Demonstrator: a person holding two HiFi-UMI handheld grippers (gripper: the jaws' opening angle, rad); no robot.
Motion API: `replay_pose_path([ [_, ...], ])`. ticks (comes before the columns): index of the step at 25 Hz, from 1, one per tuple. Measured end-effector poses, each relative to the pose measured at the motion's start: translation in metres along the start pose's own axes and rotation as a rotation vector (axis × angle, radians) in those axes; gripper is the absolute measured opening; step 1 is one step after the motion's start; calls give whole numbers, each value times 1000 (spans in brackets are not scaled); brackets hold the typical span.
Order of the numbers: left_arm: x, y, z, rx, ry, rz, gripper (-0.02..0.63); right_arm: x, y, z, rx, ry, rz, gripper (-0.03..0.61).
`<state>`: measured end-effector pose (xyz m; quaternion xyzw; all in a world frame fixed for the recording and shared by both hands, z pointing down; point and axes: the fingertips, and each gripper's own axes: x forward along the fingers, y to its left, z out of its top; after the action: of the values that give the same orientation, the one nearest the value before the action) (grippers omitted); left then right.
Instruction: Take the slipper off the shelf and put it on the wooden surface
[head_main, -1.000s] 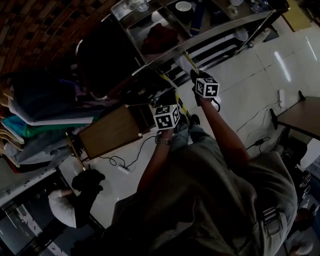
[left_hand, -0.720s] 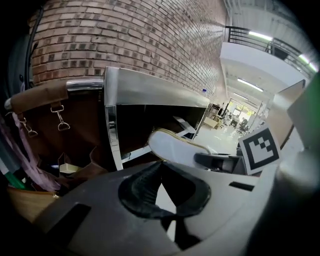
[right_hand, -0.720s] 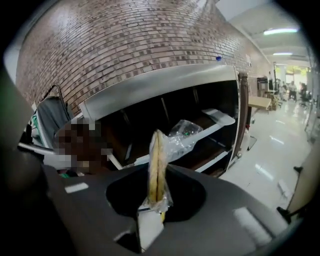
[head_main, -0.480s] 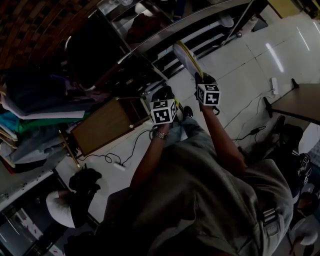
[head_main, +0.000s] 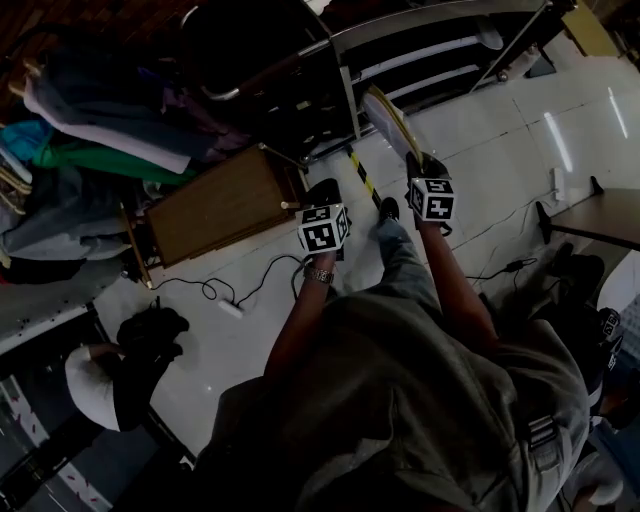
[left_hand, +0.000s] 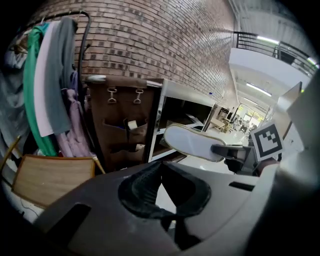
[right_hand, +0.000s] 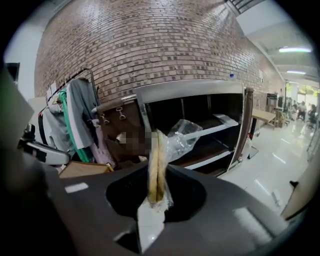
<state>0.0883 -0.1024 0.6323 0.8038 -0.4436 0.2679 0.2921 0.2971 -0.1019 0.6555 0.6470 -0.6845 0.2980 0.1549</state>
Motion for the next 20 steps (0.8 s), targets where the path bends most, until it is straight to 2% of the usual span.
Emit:
replay_pose_path([
  [3, -64, 56, -45, -41, -36, 45, 3, -21, 77, -34, -15, -8, 31, 61],
  [6, -137, 122, -91, -78, -53, 112, 3, -43, 172, -64, -4, -22, 80, 61],
  [10, -228, 197, -144, -97, -44, 198, 3, -63, 304, -106, 88, 11, 213, 61],
  [12, -262, 220, -160, -137, -59, 224, 3, -69, 355, -121, 182, 39, 286, 61],
  [14, -284, 235, -170, -189, -82, 232, 3, -66, 395, -135, 347, 66, 344, 61],
  [16, -297, 245, -177, -220, -97, 237, 3, -50, 419, -150, 523, 85, 348, 61],
  [18, -303, 251, -182, -228, -96, 246, 3, -23, 431, -163, 584, 94, 303, 61],
  [20, -303, 254, -186, -232, -85, 248, 3, 11, 436, -172, 571, 90, 253, 61],
])
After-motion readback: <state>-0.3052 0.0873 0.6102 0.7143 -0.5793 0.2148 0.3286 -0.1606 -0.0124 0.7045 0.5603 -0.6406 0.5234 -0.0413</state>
